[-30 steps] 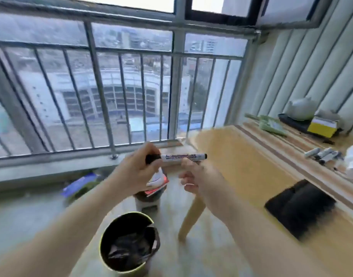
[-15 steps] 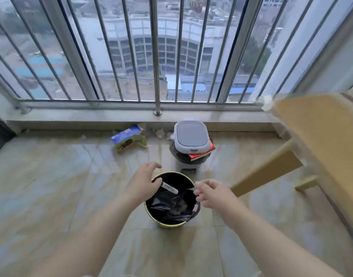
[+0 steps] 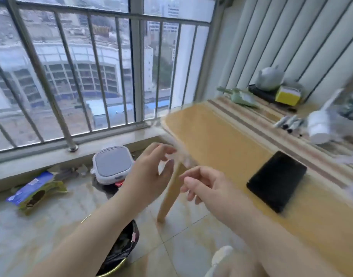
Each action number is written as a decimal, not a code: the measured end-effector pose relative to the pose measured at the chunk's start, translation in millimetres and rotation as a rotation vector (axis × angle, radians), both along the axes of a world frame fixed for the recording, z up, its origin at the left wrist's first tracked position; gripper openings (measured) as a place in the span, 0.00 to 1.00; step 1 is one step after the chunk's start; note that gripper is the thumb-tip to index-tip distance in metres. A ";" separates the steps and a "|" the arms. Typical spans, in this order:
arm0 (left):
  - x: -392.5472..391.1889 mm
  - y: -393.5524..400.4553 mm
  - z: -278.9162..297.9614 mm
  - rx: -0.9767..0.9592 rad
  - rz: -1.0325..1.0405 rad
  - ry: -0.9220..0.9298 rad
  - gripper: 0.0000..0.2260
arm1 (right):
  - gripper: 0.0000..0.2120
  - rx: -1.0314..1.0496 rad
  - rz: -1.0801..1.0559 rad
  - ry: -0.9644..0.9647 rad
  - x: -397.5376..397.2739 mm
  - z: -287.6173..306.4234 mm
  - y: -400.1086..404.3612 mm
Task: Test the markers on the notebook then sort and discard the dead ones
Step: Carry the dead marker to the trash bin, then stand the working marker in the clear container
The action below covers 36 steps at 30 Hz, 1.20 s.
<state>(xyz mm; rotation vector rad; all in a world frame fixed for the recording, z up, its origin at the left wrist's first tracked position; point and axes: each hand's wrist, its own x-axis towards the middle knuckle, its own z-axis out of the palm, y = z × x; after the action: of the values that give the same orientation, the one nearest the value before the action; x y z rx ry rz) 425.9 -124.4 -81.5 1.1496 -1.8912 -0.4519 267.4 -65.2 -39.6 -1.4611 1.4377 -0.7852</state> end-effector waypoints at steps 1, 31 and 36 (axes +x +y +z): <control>-27.9 0.9 13.8 -0.038 -0.070 -0.005 0.08 | 0.06 -0.052 -0.055 0.008 -22.8 13.7 8.4; -465.4 110.1 19.9 -0.240 -0.884 -0.376 0.11 | 0.14 -0.163 -0.560 1.083 -422.1 -0.8 159.9; -463.9 108.6 18.3 -0.209 -0.893 -0.374 0.13 | 0.11 -0.148 -0.532 1.162 -425.9 -8.5 153.4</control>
<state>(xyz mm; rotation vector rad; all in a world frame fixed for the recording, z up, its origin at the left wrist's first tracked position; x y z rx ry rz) -38.0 -15.9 -63.3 0.1950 -2.6657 -0.5110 -158.5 88.2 -48.1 -1.7554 2.7607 -0.2860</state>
